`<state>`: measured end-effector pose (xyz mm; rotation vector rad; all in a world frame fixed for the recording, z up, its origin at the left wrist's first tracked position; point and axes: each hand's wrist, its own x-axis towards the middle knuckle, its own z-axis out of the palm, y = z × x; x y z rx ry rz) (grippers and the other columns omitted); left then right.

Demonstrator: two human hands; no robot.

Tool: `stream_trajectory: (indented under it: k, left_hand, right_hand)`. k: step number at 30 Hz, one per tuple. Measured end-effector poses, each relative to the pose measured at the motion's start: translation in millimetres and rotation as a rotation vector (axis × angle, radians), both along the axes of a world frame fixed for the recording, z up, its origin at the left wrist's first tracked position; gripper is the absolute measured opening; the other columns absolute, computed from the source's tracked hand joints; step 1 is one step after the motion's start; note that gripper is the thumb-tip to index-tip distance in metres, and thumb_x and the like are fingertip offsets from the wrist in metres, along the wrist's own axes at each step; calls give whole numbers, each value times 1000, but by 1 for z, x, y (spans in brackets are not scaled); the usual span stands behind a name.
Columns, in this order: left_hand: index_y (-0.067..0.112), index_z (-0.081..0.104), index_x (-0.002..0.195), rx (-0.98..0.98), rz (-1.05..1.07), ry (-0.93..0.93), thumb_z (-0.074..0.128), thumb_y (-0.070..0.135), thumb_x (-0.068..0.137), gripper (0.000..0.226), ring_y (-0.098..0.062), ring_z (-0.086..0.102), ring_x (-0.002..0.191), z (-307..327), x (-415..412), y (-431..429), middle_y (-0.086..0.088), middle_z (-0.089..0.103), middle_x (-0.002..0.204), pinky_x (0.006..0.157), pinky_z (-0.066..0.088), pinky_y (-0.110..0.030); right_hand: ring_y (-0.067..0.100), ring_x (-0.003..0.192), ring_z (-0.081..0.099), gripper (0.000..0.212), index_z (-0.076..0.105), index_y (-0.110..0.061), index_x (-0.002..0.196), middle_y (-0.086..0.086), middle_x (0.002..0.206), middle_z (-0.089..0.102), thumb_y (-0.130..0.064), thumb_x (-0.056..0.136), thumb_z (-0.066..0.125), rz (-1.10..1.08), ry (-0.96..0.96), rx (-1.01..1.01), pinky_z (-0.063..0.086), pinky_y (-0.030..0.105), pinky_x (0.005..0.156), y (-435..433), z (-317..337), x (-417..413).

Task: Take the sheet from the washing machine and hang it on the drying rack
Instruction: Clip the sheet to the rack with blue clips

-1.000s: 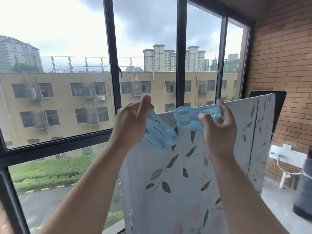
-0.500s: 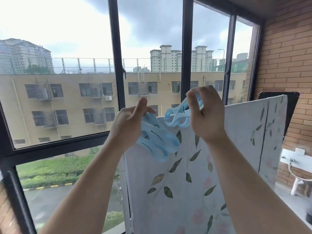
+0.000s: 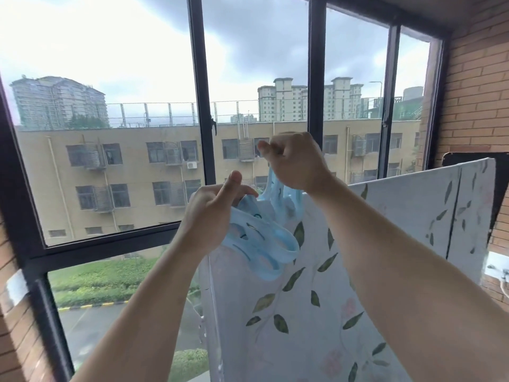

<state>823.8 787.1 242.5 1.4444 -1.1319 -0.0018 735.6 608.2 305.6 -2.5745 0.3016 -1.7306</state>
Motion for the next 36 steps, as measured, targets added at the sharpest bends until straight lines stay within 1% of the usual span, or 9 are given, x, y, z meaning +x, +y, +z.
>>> stream_trajectory:
  k: [3, 5, 10, 17, 21, 25, 28, 32, 36]
  left_hand:
    - [38, 80, 82, 10, 31, -12, 38, 79, 80, 59, -23, 73, 80, 1, -4, -1, 3, 78, 81, 80, 58, -49]
    - [35, 81, 82, 24, 76, -39, 36, 75, 84, 60, -16, 73, 78, 2, -7, -3, 6, 77, 80, 75, 56, -39]
    - [39, 78, 87, -101, 193, -155, 28, 74, 88, 61, 0, 64, 77, 0, -43, -10, 19, 72, 82, 65, 45, -20]
    - [37, 73, 96, -183, 110, -166, 25, 72, 90, 60, -5, 63, 89, -9, -131, -84, 22, 66, 89, 74, 52, -35]
    - [37, 67, 93, -217, 93, -101, 21, 76, 89, 61, -14, 62, 96, -23, -184, -149, 13, 65, 92, 78, 49, -37]
    - [52, 62, 100, -260, -97, 262, 25, 96, 73, 63, -20, 69, 97, -38, -240, -218, 6, 68, 104, 81, 58, -51]
    - [44, 59, 118, -170, -236, 345, 32, 93, 72, 72, -6, 69, 91, -51, -287, -265, 11, 68, 104, 80, 59, -37]
    - [34, 63, 119, -23, -355, 209, 50, 69, 84, 51, -1, 69, 76, -68, -336, -332, 5, 70, 102, 59, 48, -13]
    - [29, 66, 113, 33, -476, 141, 49, 54, 96, 35, 1, 57, 54, -79, -362, -405, 11, 67, 78, 48, 37, -10]
  right_hand:
    - [9, 58, 59, 55, 63, -20, 58, -6, 62, 67, -54, 99, 48, 25, 166, 69, 54, 28, 67, -3, 0, 5]
    - [11, 86, 72, 69, 79, -17, 94, 0, 99, 78, -72, 94, 36, 30, 316, 58, 59, 33, 85, -3, 2, 2]
    - [11, 138, 48, 76, 55, -29, 143, -8, 150, 52, -77, 93, 25, 129, 237, 150, 36, 40, 117, -3, -4, -35]
    - [14, 92, 72, 62, 74, -22, 109, -4, 99, 77, -63, 100, 28, 332, 76, 644, 54, 36, 88, -37, -61, -167]
    - [8, 99, 71, 70, 63, -37, 125, -13, 111, 73, -83, 74, 48, 252, 167, 799, 56, 40, 95, -82, -104, -265]
    - [16, 111, 69, 93, 49, -39, 138, -9, 125, 69, -75, 58, 80, 320, 130, 1039, 52, 48, 103, -121, -149, -341]
    - [12, 112, 69, 81, 57, -42, 130, -14, 123, 70, -80, 60, 74, 260, 0, 1081, 52, 48, 104, -143, -166, -364]
    - [4, 105, 69, 29, 66, -48, 112, -23, 111, 72, -63, 88, 56, 60, -156, 1005, 55, 45, 99, -189, -169, -387]
    - [-4, 106, 67, 32, 59, -54, 125, -30, 112, 70, -59, 95, 49, -79, -230, 913, 55, 38, 97, -248, -164, -413]
